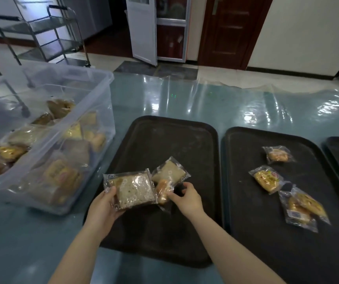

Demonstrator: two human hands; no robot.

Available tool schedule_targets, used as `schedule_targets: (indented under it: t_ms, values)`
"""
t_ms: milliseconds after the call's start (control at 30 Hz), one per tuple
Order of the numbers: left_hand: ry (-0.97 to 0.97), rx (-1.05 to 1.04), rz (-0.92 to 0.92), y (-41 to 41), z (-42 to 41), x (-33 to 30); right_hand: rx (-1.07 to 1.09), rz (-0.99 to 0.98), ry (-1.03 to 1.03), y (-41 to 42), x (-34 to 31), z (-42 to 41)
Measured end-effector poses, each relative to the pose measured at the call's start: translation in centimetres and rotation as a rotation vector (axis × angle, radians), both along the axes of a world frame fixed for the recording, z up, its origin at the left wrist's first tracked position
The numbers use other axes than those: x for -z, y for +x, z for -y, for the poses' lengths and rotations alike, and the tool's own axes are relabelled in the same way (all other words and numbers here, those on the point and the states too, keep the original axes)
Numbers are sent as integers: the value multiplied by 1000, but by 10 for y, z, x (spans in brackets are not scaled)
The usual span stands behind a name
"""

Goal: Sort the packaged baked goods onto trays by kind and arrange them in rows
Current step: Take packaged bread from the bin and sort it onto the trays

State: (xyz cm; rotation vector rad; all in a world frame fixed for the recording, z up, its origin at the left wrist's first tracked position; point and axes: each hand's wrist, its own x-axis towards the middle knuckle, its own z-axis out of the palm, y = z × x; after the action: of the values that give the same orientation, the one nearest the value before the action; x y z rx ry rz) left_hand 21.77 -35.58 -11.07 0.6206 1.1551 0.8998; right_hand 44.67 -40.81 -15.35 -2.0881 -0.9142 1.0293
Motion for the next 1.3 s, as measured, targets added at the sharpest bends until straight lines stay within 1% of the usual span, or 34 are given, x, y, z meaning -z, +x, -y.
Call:
schedule_targets:
  t_ms: [133,200,267,467,567,700,767,833,900,933,967,1067,1133,1200,1300]
  values:
    - [-39,15,-8,-12,-7,1,41,-11,6,-19,3,-10]
    - [-55,40,-4,-11,-9,2,60,-9,23,-16,2,-6]
    - [-67,67,-4,-6,-10,4,123,-38,63,-4,-1,5]
    - [-132,160,-7,50,-4,9,424,-140,184,77,-16,59]
    - [-143,225,-37,80,1,9,549,-122,207,119,-23,88]
    - [-141,303,-89,104,8,11,614,-64,195,160,-26,121]
    - [-131,324,-120,111,13,13,590,4,140,173,-27,131]
    - [-90,329,-195,115,19,12,539,123,77,176,-29,137]
    - [37,346,-383,114,27,10,484,221,119,170,-33,136]
    - [110,345,-481,112,30,7,444,234,156,166,-35,134]
    - [159,331,-537,109,33,4,393,228,188,160,-37,130]
    - [189,305,-575,95,37,-4,206,216,230,139,-44,113]
    - [216,300,-606,81,37,-9,128,170,254,120,-49,100]
    - [250,304,-589,64,34,-18,76,116,263,98,-54,87]
    - [320,323,-538,40,31,-38,-18,96,279,61,-60,70]
